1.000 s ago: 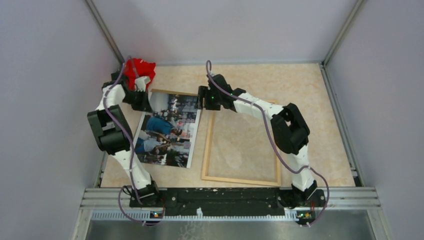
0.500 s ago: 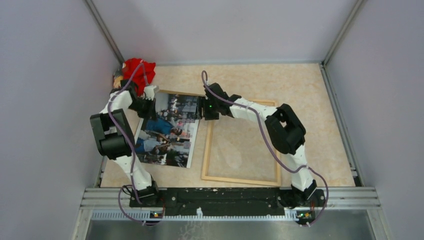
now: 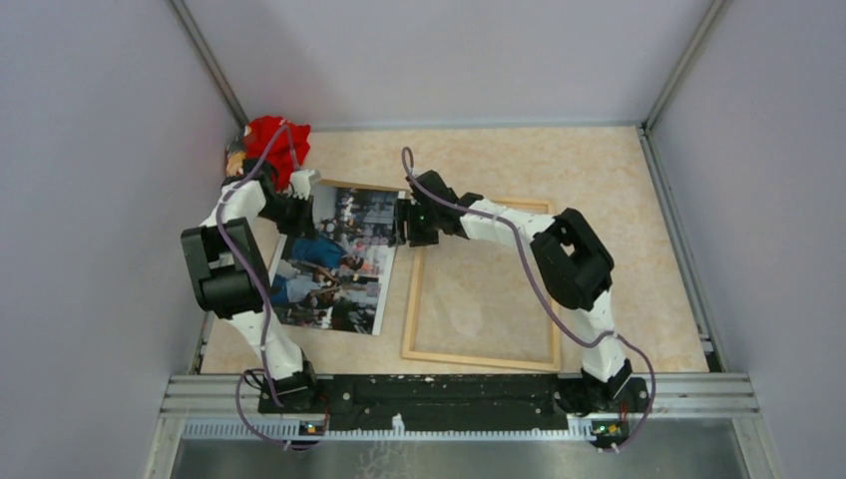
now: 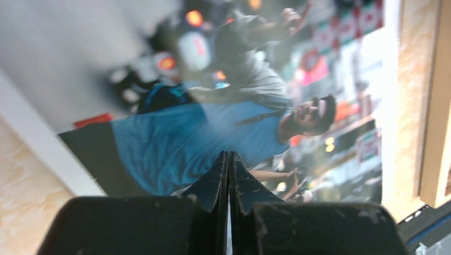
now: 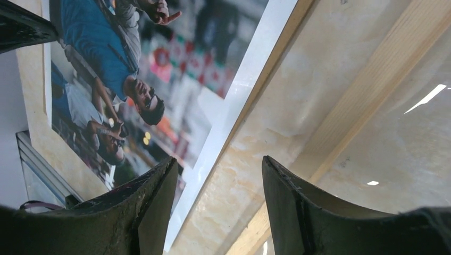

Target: Put the photo into the frame

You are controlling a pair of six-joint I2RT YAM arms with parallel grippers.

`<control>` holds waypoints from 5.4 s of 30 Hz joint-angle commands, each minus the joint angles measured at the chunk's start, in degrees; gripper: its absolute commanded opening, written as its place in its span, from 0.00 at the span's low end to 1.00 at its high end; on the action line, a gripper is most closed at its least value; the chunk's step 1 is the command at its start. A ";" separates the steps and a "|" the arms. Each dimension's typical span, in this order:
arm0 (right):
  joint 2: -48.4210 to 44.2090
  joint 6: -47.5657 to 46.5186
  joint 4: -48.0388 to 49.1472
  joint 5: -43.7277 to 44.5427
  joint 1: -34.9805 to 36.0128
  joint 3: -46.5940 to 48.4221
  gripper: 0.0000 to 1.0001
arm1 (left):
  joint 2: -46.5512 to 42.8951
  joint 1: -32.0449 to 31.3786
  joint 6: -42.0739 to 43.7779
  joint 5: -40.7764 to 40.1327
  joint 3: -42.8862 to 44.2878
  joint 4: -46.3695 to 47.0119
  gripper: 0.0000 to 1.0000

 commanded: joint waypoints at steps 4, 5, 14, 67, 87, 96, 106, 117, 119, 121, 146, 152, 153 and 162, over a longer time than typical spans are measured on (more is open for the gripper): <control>-12.97 -6.40 -3.58 0.14 -6.26 -1.18 0.61 | -2.70 -9.59 -0.61 6.65 -1.91 -2.10 0.06; -15.03 -7.49 -4.69 0.89 -6.88 -2.50 0.62 | -2.94 -12.06 -1.13 6.87 -2.20 -1.71 0.06; -42.13 -21.88 -14.08 16.01 6.48 -24.77 0.69 | 0.46 -24.82 -4.37 11.47 0.35 -1.15 0.06; -36.29 -40.41 -7.65 31.40 38.61 -41.79 0.69 | 1.41 -26.90 -5.82 6.84 -2.55 0.61 0.06; -39.79 -41.80 -5.53 36.51 38.67 -42.31 0.65 | 1.30 -26.52 -5.91 6.82 -2.90 0.44 0.05; -38.38 -42.24 -4.99 36.58 38.68 -43.34 0.65 | 1.00 -26.52 -5.91 6.95 -3.19 0.53 0.06; -36.75 -42.70 -3.10 39.52 38.60 -43.93 0.64 | 1.73 -26.76 -7.14 16.14 -2.39 -2.03 0.07; -36.27 -43.21 -2.60 40.25 38.56 -44.89 0.63 | 4.22 -30.13 -7.70 22.01 -0.86 -2.88 0.11; -36.11 -43.85 -2.43 41.19 38.58 -44.82 0.63 | 5.16 -31.26 -7.61 21.76 -0.45 -3.20 0.11; -35.83 -44.44 -2.15 41.64 38.59 -44.79 0.63 | 6.09 -32.43 -7.36 21.27 -0.45 -3.25 0.11; -38.74 -48.04 -0.63 47.95 38.59 -44.34 0.55 | 8.18 -35.58 -6.49 19.26 1.18 -3.23 0.10; -38.93 -48.42 -0.16 49.38 38.64 -44.25 0.55 | 7.04 -35.57 -4.94 18.90 2.50 -4.85 0.11; -39.15 -48.54 0.01 49.78 38.60 -44.25 0.55 | 6.98 -35.56 -4.84 18.95 2.55 -4.90 0.11; -42.95 -51.18 1.16 54.72 38.60 -44.34 0.45 | 7.12 -35.57 -4.81 18.91 1.72 -4.88 0.11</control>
